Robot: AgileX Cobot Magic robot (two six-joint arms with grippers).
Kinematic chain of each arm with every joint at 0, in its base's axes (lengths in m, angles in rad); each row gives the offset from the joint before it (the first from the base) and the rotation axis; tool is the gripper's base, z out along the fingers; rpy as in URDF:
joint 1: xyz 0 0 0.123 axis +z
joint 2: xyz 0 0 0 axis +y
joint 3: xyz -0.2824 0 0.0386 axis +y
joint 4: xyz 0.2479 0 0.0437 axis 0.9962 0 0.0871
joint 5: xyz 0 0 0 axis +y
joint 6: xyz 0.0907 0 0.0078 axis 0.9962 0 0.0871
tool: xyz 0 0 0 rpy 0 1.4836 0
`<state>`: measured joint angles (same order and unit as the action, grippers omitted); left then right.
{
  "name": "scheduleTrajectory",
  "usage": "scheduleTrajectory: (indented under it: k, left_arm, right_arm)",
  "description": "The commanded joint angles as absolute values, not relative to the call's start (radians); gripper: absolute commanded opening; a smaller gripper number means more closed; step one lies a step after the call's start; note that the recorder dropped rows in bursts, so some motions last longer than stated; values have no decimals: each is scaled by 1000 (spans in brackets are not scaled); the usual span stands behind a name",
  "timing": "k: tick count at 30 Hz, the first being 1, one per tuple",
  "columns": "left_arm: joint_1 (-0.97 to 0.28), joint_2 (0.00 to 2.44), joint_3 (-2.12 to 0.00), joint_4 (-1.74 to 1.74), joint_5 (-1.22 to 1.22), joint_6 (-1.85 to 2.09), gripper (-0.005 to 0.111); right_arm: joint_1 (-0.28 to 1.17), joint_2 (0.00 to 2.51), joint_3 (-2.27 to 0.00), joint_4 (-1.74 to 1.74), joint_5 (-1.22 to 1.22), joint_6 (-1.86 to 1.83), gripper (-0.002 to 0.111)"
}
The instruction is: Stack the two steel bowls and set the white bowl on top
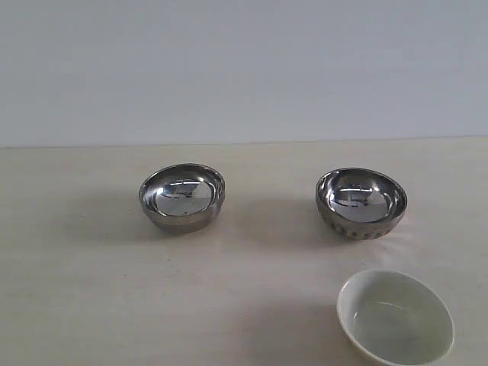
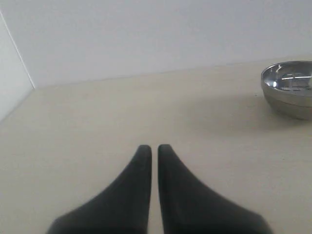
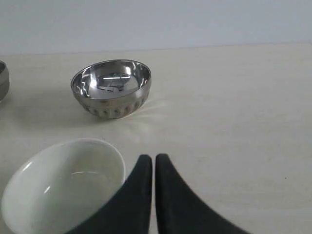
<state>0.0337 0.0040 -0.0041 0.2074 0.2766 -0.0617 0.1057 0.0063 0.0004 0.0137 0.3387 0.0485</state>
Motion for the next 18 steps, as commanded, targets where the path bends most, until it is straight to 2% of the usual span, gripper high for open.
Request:
scheduleTrajectory:
  k: [1, 11, 18]
  left_arm:
    - [38, 0, 0, 248, 129, -39, 4]
    - [38, 0, 0, 248, -477, -104, 4]
    - [38, 0, 0, 248, -773, -230, 4]
  right_arm:
    - [100, 0, 0, 14, 338, 46, 0]
    - [100, 0, 0, 14, 338, 46, 0]
    - [100, 0, 0, 14, 338, 46, 0]
